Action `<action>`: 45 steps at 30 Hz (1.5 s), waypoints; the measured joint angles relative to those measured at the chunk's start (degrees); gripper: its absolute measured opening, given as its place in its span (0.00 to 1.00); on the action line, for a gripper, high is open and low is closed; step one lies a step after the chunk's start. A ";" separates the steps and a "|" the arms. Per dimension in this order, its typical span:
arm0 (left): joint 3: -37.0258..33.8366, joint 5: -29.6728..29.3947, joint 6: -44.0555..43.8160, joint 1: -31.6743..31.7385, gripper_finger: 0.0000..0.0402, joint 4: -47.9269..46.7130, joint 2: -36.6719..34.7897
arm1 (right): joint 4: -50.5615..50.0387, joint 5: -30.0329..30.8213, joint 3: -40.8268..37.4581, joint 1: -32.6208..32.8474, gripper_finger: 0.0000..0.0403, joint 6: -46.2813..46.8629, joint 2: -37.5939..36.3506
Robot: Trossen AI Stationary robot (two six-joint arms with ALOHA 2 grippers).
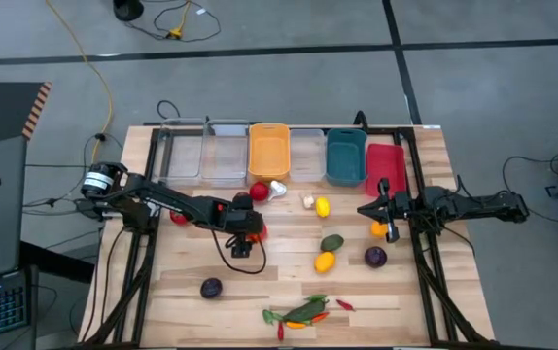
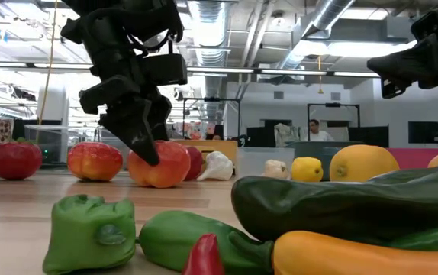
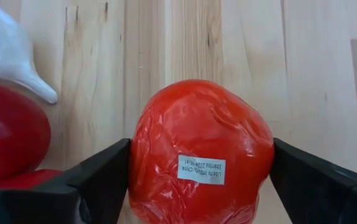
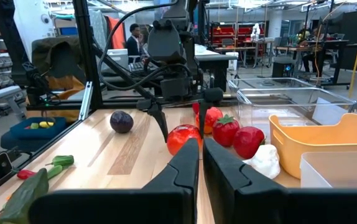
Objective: Sort produce into baskets
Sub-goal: Put the tomato into the right transparent bin
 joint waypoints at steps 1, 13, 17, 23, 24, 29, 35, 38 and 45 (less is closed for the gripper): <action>0.29 0.06 -0.27 0.00 0.80 -0.40 0.00 | -0.01 0.00 -0.01 0.01 0.13 0.01 0.01; 15.38 0.08 4.64 0.13 0.79 -14.86 -1.18 | 0.00 0.00 -0.02 0.01 0.13 0.01 0.00; 22.71 -4.28 7.55 1.10 0.79 -23.62 -1.91 | -0.02 0.00 -0.01 0.00 0.13 0.01 0.00; 32.10 -12.47 8.66 5.30 0.79 -36.13 -1.99 | 0.00 0.02 -0.02 0.00 0.13 0.01 0.02; 32.61 -13.77 8.68 6.33 0.79 -37.70 -1.99 | 0.00 0.04 0.00 0.02 0.13 0.03 0.00; 32.61 -19.30 8.68 13.33 0.79 -44.59 -1.99 | 0.00 0.02 0.00 0.02 0.13 0.01 0.00; 30.20 -19.18 10.23 22.02 0.79 -44.84 -1.95 | 0.00 0.02 -0.02 0.01 0.13 0.01 0.01; 29.43 -17.96 11.93 25.40 0.79 -44.09 -1.87 | 0.00 0.02 -0.02 0.02 0.13 0.01 0.02; 29.42 -14.85 11.21 30.20 0.83 -43.88 -1.86 | 0.22 0.04 -0.02 0.02 0.13 0.01 0.02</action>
